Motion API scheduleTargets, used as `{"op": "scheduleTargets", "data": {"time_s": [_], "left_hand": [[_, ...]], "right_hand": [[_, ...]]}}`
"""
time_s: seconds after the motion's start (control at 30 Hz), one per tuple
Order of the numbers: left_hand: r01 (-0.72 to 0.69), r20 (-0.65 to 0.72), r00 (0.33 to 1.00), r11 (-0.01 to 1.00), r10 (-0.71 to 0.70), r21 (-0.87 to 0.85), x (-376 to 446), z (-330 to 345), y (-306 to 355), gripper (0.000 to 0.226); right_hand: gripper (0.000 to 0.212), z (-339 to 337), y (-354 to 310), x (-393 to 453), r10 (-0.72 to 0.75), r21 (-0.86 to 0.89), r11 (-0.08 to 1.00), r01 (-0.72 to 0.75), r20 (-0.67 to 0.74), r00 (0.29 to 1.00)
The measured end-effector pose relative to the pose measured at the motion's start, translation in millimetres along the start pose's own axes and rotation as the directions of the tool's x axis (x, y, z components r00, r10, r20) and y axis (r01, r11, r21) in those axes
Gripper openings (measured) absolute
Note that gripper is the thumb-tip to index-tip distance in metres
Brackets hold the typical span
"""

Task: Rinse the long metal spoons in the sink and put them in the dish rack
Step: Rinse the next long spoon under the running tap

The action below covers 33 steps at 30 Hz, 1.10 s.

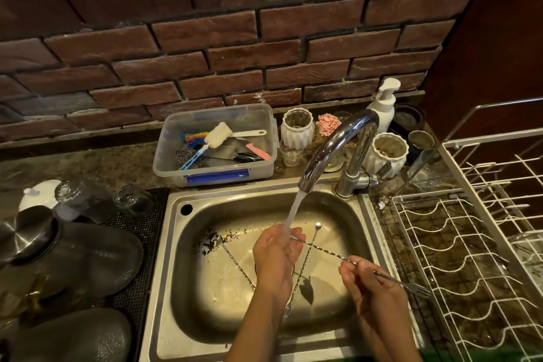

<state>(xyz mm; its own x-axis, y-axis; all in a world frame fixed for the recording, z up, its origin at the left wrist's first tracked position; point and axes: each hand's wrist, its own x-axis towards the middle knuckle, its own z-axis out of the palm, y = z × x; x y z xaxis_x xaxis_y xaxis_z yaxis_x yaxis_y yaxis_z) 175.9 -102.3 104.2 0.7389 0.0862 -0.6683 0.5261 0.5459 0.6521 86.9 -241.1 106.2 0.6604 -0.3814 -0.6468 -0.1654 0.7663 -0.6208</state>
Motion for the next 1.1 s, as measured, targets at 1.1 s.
{"op": "scheduleTargets", "data": {"time_s": [1.1], "left_hand": [[-0.103, -0.093, 0.989, 0.988, 0.113, 0.112, -4, 0, -9, 0.009]], "right_hand": [[0.019, 1, -4, 6, 0.081, 0.114, 0.99, -0.079, -0.011, 0.997]]}}
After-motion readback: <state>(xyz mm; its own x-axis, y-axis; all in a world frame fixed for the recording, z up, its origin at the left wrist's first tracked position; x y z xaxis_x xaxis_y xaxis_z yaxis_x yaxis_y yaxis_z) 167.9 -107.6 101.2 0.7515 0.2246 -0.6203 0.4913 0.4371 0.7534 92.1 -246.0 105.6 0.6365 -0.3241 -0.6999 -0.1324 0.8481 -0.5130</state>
